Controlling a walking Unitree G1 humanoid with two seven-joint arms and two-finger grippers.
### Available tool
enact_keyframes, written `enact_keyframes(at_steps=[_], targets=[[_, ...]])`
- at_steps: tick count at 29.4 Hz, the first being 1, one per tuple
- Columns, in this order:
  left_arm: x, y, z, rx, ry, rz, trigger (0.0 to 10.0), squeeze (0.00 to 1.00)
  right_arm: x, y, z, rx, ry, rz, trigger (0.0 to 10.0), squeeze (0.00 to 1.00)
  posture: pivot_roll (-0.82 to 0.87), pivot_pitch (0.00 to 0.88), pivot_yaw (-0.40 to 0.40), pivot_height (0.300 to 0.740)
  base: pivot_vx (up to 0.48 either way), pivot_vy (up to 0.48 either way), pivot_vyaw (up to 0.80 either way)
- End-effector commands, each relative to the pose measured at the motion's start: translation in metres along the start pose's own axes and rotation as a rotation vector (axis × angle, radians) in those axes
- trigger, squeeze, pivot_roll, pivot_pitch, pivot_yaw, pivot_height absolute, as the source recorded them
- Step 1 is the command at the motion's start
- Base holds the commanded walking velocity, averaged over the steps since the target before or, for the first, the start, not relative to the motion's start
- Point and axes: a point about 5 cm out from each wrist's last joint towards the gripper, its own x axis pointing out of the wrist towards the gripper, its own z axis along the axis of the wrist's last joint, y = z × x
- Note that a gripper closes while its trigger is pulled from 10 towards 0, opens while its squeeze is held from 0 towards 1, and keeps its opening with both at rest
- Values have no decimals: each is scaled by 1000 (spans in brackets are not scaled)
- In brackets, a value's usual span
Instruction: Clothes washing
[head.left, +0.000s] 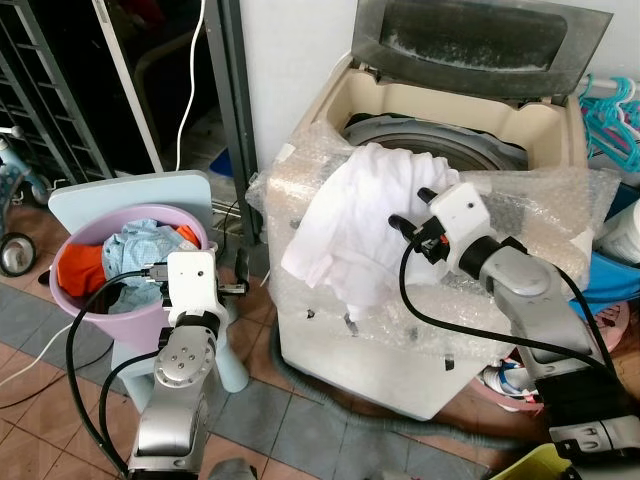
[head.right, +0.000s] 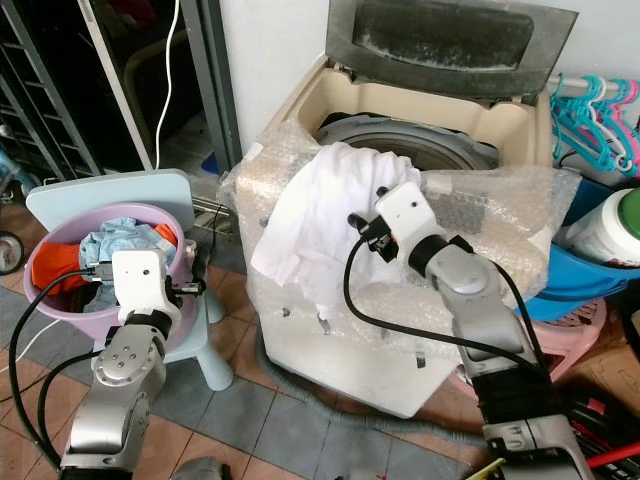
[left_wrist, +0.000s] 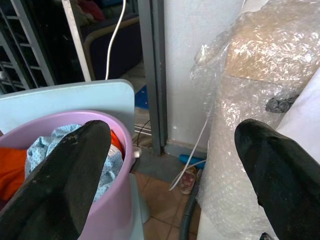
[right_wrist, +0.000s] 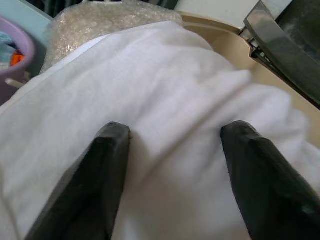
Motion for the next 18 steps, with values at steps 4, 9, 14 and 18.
enact_keyframes(at_steps=[4,9,14,18], targets=[[-4,3,5,5,-10,2,10000,0,17,21,4,30,11,-36,0,1000,-31,0,5,740,0,0,0],[-7,6,5,9,-7,14,10000,0,20,36,-5,96,68,-15,0,0,-16,0,2,740,0,0,0],[-7,7,5,13,-4,12,10000,0,18,29,-18,162,139,-80,0,0,-21,0,7,740,0,0,0],[-7,6,6,16,-4,5,10000,0,16,25,-25,192,183,-97,0,0,-23,0,10,740,0,0,0]])
